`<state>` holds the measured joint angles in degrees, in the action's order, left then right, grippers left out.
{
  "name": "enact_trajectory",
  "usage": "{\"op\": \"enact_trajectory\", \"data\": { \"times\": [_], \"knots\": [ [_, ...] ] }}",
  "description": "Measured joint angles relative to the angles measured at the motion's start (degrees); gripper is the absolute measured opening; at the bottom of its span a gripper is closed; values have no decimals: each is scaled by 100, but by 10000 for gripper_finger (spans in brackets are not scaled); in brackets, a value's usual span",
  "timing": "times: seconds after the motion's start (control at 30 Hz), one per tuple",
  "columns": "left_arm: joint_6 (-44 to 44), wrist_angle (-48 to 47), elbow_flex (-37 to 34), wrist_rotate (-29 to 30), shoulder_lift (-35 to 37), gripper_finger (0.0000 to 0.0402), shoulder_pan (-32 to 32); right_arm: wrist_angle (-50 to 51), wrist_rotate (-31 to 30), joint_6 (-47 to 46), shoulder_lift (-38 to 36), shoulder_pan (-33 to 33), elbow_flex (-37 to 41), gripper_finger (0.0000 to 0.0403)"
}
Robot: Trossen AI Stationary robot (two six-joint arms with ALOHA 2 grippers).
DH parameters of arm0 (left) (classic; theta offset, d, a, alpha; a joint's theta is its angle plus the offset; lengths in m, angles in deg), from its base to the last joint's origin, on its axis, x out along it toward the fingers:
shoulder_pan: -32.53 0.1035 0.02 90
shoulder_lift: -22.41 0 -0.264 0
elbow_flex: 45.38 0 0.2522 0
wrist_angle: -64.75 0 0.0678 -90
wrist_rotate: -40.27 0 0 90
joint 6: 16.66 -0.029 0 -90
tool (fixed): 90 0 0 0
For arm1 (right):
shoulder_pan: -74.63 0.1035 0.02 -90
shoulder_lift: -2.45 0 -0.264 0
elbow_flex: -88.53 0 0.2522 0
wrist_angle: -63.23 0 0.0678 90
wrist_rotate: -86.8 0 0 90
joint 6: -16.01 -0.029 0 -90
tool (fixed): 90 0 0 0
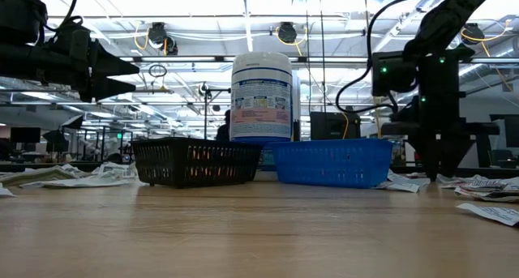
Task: Pick & Place First Aid Supplies
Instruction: Put the ointment pack into the red bin
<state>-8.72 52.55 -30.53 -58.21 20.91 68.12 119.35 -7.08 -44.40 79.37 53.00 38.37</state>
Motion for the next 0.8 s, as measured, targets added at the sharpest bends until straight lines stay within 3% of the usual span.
{"op": "enact_trajectory", "data": {
  "times": [0.27, 0.43, 0.8],
  "knots": [
    [0, 1, 2, 0, 2, 392, 0, -165, 98, 191, 4, 0, 4, 9],
    [0, 1, 2, 1, 2, 392, 1, 112, 131, 430, 33, -5, -222, 8],
    [0, 0, 1, -1, 2, 392, 1, 1536, 253, 1990, 22, -127, -1660, 2]
  ]
}}
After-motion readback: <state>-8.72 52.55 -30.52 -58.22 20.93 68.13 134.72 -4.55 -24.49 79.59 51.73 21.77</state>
